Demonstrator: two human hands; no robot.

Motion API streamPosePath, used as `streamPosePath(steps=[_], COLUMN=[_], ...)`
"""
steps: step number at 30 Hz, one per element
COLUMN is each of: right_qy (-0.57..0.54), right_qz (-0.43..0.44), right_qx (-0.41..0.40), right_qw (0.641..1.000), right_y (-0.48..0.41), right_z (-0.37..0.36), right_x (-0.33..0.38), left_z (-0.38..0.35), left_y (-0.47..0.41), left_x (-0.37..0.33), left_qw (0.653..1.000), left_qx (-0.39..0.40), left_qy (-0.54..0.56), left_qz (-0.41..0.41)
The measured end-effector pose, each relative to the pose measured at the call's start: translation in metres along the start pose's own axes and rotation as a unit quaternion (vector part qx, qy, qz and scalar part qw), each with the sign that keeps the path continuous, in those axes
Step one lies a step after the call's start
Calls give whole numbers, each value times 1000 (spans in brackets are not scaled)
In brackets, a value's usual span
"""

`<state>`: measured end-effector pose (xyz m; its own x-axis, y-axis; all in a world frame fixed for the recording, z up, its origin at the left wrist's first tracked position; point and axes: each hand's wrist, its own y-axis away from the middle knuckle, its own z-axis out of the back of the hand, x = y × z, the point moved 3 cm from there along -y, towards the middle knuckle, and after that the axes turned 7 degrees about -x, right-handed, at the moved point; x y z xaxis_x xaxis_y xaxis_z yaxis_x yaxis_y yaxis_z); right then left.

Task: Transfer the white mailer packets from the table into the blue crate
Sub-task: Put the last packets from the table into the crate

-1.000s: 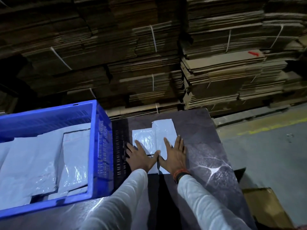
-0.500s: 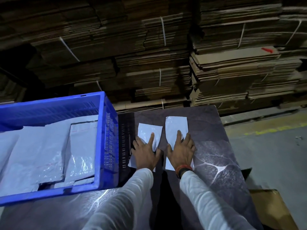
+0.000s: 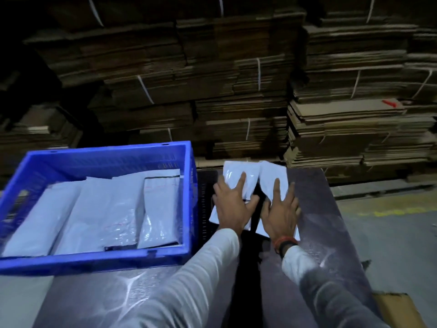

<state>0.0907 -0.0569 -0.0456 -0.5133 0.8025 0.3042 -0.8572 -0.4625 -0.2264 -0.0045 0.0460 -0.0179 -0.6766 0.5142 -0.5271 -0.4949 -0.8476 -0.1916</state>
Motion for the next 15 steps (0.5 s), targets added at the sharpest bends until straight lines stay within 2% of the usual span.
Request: streamPosePath(steps=[7, 11, 15], right_qy=[-58, -89, -111], right_qz=[62, 95, 138], right_qx=[-109, -128, -96], right_qw=[990, 983, 980], right_y=[-16, 5, 53], right_z=[73, 83, 67], right_x=[124, 220, 316], left_z=[129, 204, 253], left_y=[-45, -56, -50], left_x=[22, 89, 190], left_qw=[991, 985, 982], left_qx=[-122, -174, -176], left_qy=[52, 17, -31], left_qz=[-20, 0, 55])
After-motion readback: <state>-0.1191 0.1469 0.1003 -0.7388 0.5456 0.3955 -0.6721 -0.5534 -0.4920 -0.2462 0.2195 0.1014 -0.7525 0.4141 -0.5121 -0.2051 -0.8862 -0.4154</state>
